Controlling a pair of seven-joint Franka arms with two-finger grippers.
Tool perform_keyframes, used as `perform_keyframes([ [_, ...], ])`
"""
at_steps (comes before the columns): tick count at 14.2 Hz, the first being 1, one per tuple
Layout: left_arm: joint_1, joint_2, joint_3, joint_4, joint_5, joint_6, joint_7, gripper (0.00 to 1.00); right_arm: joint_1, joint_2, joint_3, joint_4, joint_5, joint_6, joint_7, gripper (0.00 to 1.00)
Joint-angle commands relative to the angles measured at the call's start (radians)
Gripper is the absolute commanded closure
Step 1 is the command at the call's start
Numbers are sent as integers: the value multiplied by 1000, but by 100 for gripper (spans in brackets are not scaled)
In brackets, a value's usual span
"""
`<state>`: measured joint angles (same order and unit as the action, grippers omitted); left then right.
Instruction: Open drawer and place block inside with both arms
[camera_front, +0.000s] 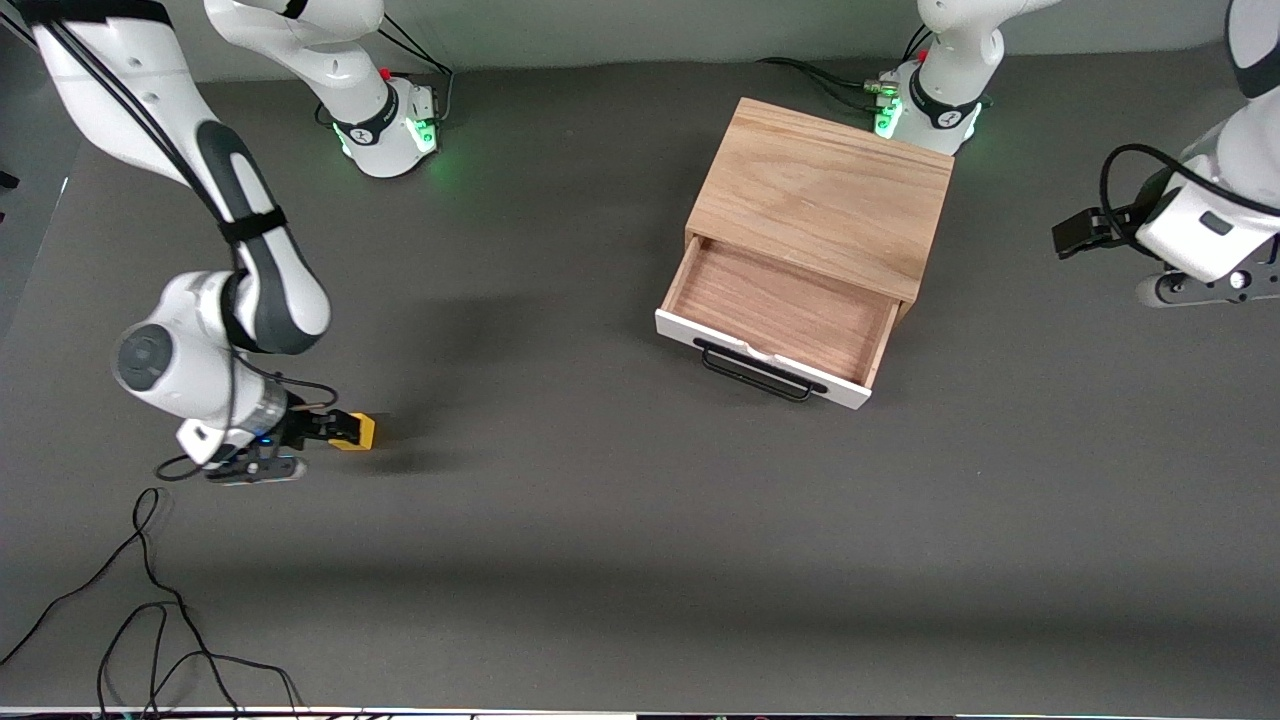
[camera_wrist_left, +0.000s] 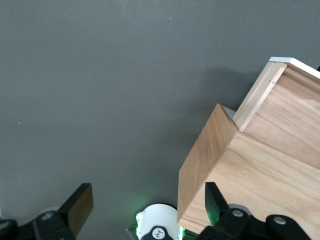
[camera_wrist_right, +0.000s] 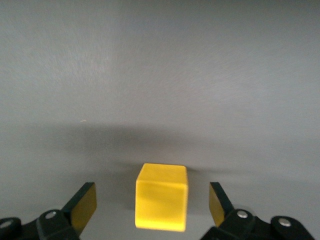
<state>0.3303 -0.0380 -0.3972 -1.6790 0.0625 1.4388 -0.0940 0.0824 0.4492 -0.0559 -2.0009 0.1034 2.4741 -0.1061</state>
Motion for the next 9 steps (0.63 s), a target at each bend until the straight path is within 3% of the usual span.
perform_keyframes([
  [1,15,-40,11,-47,-18,60,80,0,19,19,-7,-31,19,43,-17,0],
  [6,69,-10,29,-44,-47,123,99,0,17,39,-24,-53,-13,83,-24,0],
  [7,67,-5,29,-44,-47,126,97,0,17,40,-24,-53,-13,83,-24,6],
  [8,66,0,28,-44,-47,132,97,0,17,43,-24,-55,-14,83,-24,18],
  [9,59,6,28,-44,-47,143,99,0,17,43,-24,-55,-13,83,-24,38],
])
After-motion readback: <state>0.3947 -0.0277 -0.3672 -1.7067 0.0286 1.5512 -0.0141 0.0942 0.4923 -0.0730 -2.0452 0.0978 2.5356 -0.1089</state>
